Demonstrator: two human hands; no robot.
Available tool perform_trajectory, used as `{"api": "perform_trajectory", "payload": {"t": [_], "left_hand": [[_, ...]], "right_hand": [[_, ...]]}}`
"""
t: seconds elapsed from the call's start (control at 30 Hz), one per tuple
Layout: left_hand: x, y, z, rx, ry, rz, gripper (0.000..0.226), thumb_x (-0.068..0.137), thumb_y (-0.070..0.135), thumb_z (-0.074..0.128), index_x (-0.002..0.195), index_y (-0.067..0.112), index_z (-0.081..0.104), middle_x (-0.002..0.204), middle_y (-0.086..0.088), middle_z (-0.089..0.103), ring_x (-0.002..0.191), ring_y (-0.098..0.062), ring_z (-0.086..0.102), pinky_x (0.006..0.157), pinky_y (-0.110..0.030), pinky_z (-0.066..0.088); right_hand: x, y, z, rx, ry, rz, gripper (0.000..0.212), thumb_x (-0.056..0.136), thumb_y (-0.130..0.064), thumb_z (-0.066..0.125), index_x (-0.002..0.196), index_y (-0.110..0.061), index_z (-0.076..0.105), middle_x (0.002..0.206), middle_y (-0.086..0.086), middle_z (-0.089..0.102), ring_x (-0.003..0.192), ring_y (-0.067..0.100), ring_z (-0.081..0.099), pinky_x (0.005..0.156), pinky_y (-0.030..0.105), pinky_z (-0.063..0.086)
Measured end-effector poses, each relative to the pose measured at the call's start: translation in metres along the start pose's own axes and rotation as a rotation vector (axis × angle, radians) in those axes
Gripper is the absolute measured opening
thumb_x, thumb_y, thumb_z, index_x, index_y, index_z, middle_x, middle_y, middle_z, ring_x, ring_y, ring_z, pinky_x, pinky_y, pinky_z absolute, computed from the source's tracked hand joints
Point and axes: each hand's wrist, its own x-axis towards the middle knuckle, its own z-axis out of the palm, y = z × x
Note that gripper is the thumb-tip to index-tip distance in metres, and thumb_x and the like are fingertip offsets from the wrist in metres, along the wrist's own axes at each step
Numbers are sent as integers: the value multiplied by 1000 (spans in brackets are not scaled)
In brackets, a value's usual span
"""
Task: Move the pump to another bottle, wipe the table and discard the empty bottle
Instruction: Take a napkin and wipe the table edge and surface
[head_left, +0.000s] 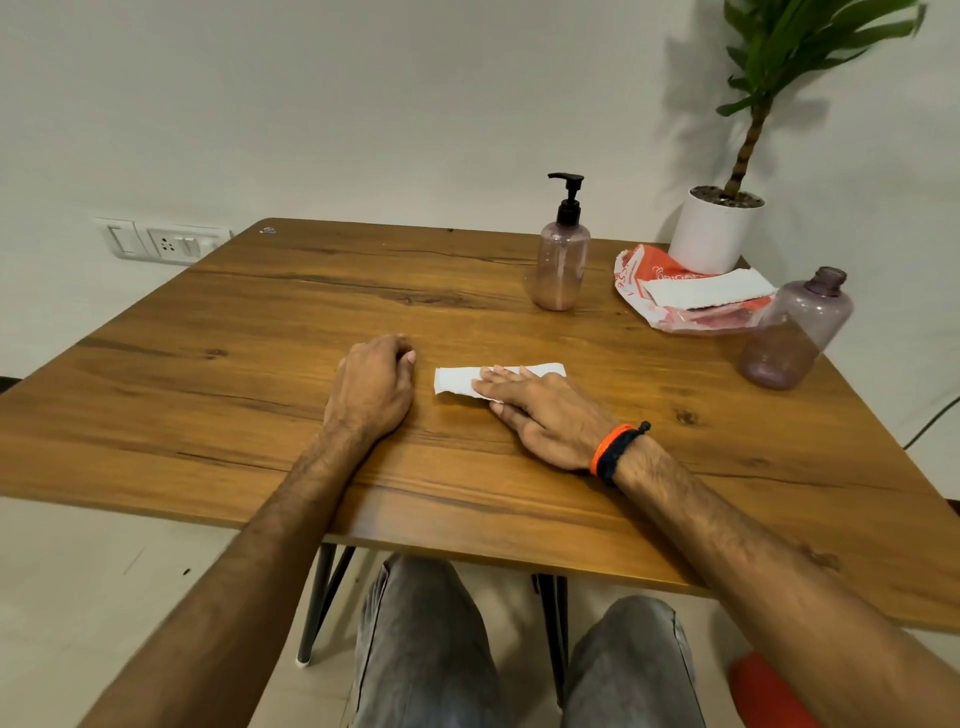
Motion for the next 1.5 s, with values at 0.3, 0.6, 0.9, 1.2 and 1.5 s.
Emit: {"api": "perform_trajectory", "payload": {"t": [0.3, 0.6, 0.9, 1.2, 1.5], "left_hand": [[0, 0, 0, 2, 2, 1, 28, 97, 21, 47, 115, 9, 64, 121, -13, 66, 115, -32, 58, 100, -47, 44], [1, 1, 0, 17, 17, 10, 28, 97, 24, 48, 115, 10, 64, 118, -11, 67, 112, -29, 59, 99, -45, 46], [0, 3, -3, 18, -20, 11, 30, 98, 25, 48, 118, 9, 63, 118, -12, 67, 111, -30, 59, 98, -46, 46], [0, 0, -2, 12, 15, 35, 26, 96, 21, 48, 110, 8, 65, 110, -13, 69, 104, -34, 60, 92, -46, 46], [2, 12, -6, -362, 76, -92, 36, 98, 39, 51, 117, 15, 68, 110, 0, 72, 102, -15, 66, 80, -23, 49]], "right_hand": [[-10, -3, -1, 20, -29, -43, 43, 104, -18, 37, 147, -20, 41, 158, 1, 30, 148, 11, 23, 122, 24, 8], [-28, -13, 4, 31, -68, -161, 43, 104, -20, 39, 146, -21, 41, 156, -2, 34, 146, 4, 24, 121, 21, 9], [-44, -28, -3, 607, -125, -225, 37, 99, -28, 46, 86, 2, 64, 62, -8, 46, 56, 10, 40, 60, 23, 33], [-6, -16, -21, 1815, 67, 342, 30, 97, -14, 50, 121, -3, 62, 124, 16, 67, 112, 30, 65, 93, 42, 54], [23, -6, -33, 1924, 132, 443, 22, 98, -11, 47, 110, -5, 64, 113, 15, 72, 97, 30, 71, 86, 45, 56]]}}
